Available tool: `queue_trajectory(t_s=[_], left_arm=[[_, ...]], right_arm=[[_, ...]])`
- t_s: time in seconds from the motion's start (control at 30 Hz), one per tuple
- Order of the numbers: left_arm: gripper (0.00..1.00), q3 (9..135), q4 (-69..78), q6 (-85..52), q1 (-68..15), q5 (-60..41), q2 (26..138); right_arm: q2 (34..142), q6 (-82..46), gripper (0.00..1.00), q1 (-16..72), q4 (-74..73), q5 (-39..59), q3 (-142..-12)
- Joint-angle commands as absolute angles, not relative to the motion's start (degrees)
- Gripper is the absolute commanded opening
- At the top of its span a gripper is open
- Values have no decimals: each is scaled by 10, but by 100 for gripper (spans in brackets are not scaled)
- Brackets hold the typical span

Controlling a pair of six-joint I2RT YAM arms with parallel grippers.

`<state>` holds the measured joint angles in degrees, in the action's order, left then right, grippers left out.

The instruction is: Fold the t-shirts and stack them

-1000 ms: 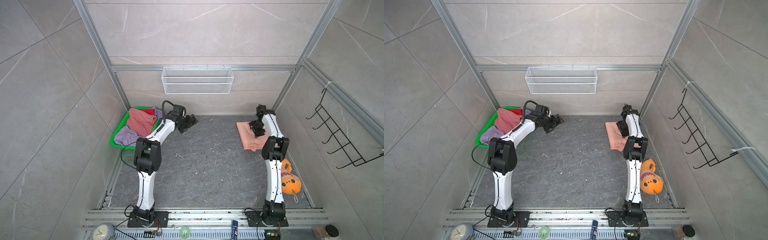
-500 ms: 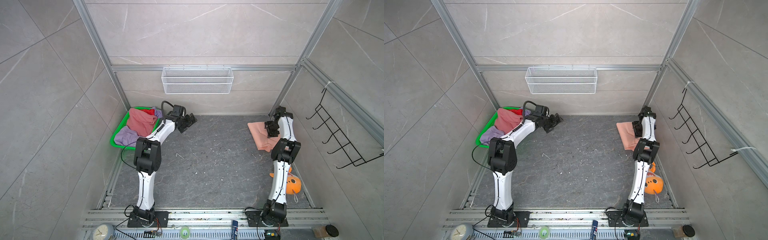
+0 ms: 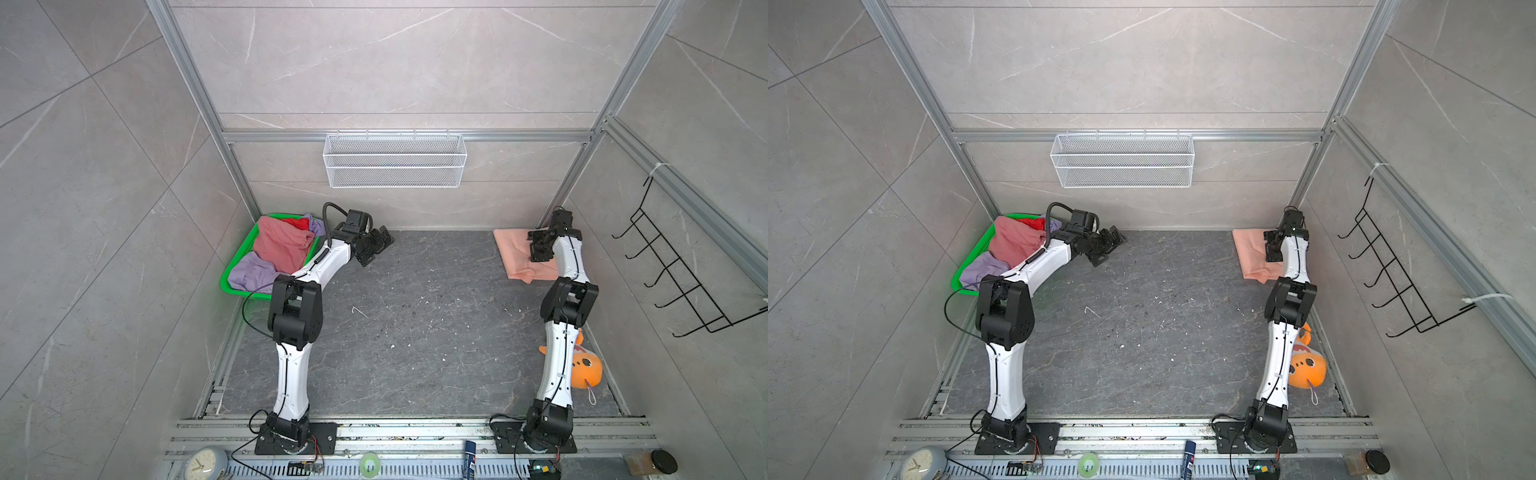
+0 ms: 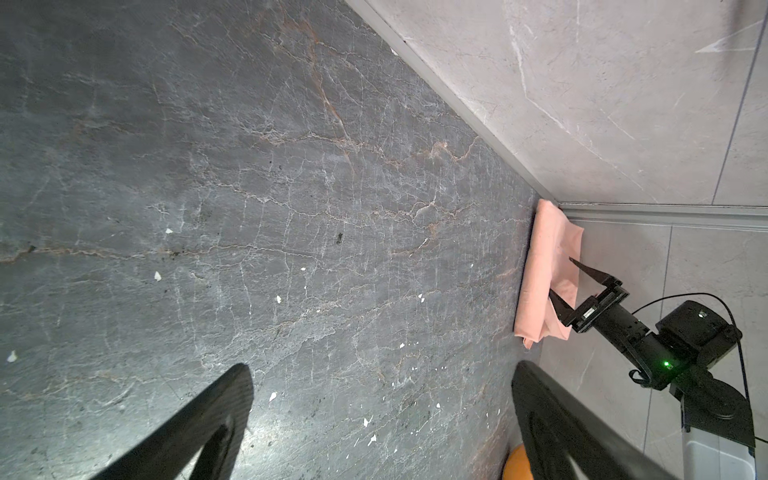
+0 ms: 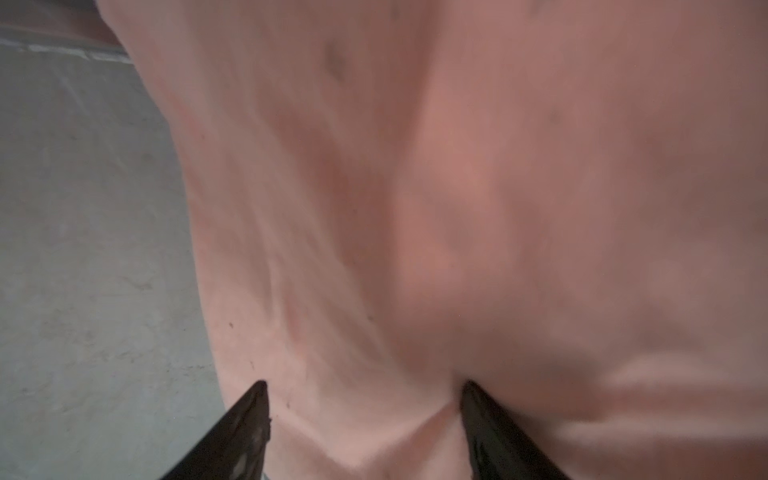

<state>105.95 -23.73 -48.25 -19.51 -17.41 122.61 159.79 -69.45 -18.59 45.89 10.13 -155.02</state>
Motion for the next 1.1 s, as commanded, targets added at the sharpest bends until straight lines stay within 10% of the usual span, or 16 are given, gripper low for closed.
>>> queue_trajectory(t_s=[0.0,0.57,1.07], left_arm=[[100,1073,-232,-491,-198,-163,1201],[100,1052,-234,-487,-204,-148,1177],[100,991,-200,-483,-214,-172,1142]], right_arm=[[1655,-692,74,-170,436,125,-1521],[1609,-607,74,-171,602,76,-1492],[1287,-611,74,-215,383,100,-897]])
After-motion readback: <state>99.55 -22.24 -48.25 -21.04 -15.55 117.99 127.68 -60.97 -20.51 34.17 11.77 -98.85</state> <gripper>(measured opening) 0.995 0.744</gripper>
